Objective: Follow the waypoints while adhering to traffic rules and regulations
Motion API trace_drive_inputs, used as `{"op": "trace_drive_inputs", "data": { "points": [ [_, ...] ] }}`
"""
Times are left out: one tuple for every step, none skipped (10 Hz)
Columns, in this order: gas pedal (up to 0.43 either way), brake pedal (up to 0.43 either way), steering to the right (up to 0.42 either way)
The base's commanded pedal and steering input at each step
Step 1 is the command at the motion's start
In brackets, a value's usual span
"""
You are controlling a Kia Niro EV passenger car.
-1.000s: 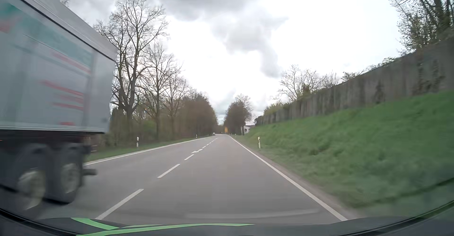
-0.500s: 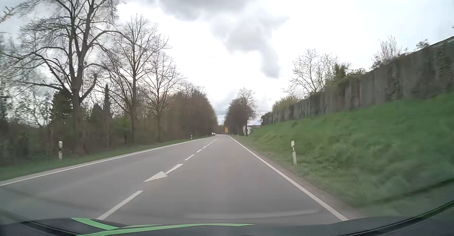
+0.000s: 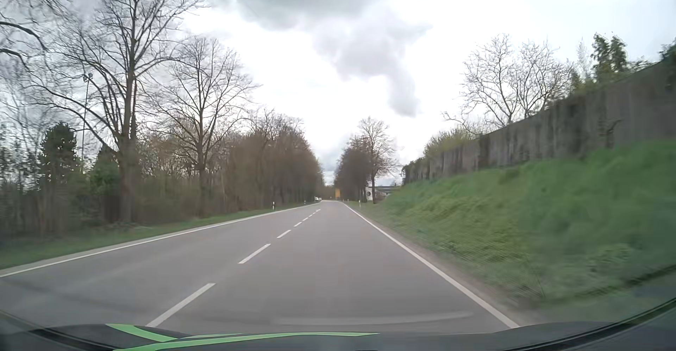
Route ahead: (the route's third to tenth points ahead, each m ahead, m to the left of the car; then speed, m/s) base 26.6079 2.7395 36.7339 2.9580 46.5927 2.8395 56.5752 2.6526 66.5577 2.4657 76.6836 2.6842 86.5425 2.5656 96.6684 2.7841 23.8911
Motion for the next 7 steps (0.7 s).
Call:
{"op": "trace_drive_inputs", "data": {
  "points": [
    [0.24,0.0,-0.001],
    [0.24,0.0,0.0],
    [0.24,0.0,-0.001],
    [0.24,0.0,0.0],
    [0.24,0.0,0.0],
    [0.24,0.0,0.0],
    [0.24,0.0,0.0]
  ]
}}
